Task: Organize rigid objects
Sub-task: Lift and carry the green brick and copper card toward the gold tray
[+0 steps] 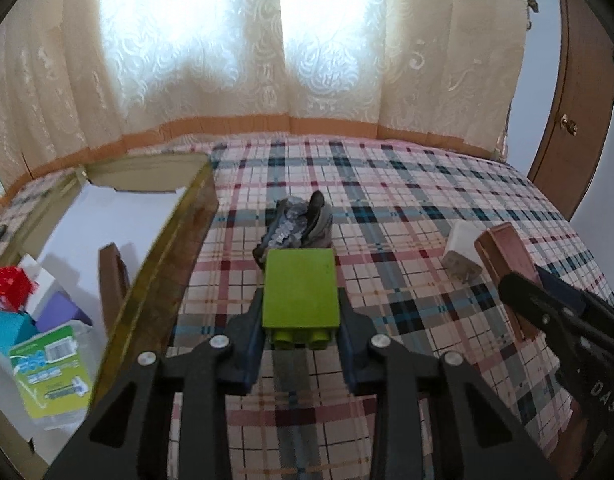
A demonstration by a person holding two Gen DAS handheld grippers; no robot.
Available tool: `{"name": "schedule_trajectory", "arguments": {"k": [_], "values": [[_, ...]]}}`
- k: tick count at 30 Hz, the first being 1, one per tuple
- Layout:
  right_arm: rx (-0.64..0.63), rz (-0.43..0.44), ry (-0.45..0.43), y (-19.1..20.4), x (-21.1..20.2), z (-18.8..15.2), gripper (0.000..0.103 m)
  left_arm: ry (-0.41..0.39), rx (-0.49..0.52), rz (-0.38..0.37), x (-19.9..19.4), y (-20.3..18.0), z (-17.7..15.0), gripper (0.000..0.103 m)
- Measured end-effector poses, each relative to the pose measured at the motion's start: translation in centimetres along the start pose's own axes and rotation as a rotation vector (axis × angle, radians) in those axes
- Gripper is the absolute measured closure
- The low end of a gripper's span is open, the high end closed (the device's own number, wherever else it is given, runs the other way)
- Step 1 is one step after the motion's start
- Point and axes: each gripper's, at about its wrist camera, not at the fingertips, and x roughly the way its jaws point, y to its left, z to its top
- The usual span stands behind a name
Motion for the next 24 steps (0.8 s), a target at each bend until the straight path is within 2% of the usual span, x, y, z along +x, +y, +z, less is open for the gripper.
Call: {"name": "schedule_trajectory", "arguments": {"k": [6,24], "values": [[-0.022,-0.010,-0.046,0.5,-0.9,0.0,0.055,-0.074,0.025,0.030,-1.7,-0.2,-0.3,0.073],[-0.056,-0.073,-0.167,1.3,-3.1,-0.3,0.055,-0.172,0.031,0.038,-4.4,0.1,-1.1,0.072]]}}
